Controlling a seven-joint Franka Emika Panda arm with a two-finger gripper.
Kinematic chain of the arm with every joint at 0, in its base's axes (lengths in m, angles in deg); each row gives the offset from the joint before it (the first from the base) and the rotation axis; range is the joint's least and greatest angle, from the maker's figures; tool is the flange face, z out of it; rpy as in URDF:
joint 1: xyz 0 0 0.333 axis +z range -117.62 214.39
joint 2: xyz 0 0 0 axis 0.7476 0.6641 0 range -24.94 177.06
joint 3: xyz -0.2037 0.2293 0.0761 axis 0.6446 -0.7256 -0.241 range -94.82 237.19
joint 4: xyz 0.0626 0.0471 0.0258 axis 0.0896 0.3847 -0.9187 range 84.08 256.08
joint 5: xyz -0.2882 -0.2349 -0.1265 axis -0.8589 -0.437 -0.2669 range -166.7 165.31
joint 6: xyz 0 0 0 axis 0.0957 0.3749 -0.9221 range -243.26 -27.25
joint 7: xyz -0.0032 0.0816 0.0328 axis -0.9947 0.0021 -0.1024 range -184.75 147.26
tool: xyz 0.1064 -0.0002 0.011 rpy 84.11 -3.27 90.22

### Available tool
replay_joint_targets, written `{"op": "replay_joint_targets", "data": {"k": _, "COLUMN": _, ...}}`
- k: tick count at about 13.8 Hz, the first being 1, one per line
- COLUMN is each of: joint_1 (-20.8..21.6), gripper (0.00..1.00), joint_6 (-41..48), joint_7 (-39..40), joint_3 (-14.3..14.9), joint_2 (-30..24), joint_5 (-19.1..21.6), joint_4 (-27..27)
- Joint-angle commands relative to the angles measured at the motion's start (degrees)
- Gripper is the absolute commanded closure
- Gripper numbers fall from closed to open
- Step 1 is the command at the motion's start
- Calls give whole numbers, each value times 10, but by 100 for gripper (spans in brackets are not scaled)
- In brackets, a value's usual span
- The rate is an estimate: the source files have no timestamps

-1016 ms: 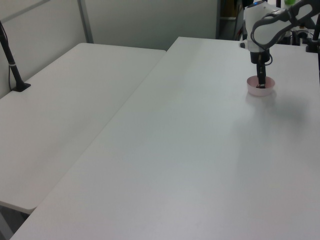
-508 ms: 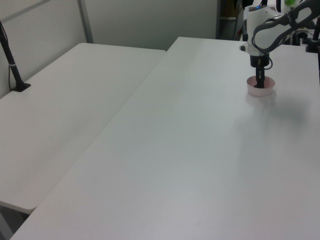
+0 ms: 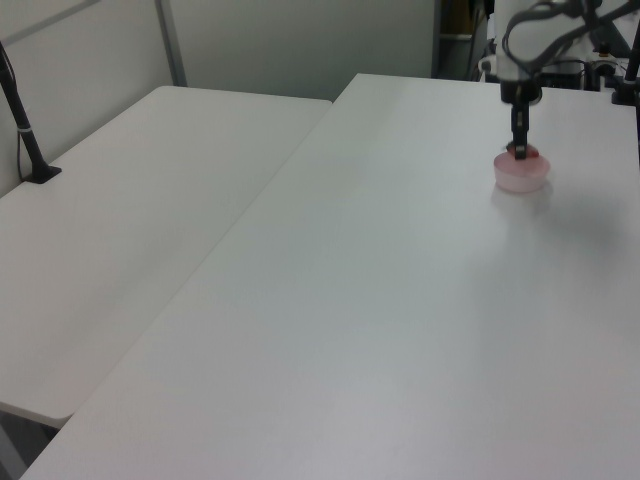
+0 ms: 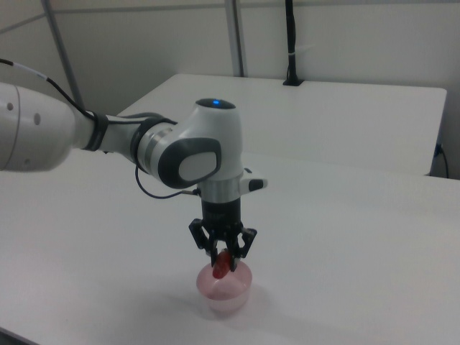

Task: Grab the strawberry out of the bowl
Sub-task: 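Carry the strawberry beside the bowl and lower it to the table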

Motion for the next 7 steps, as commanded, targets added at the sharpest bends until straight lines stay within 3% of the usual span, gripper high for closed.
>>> {"op": "replay_joint_targets", "data": {"k": 1, "joint_1": -33, "gripper": 76, "joint_6": 15, "joint_7": 66, "joint_3": 11, "joint_2": -6, "joint_5": 6, "joint_4": -30}}
{"op": "replay_joint_targets", "data": {"k": 4, "joint_1": -119, "gripper": 76, "joint_6": -2, "joint_7": 173, "joint_3": 14, "joint_2": 6, "joint_5": -9, "joint_4": -30}}
{"op": "replay_joint_targets", "data": {"k": 7, "joint_1": -161, "gripper": 76, "joint_6": -59, "joint_7": 226, "joint_3": 15, "joint_2": 43, "joint_5": -13, "joint_4": -33}}
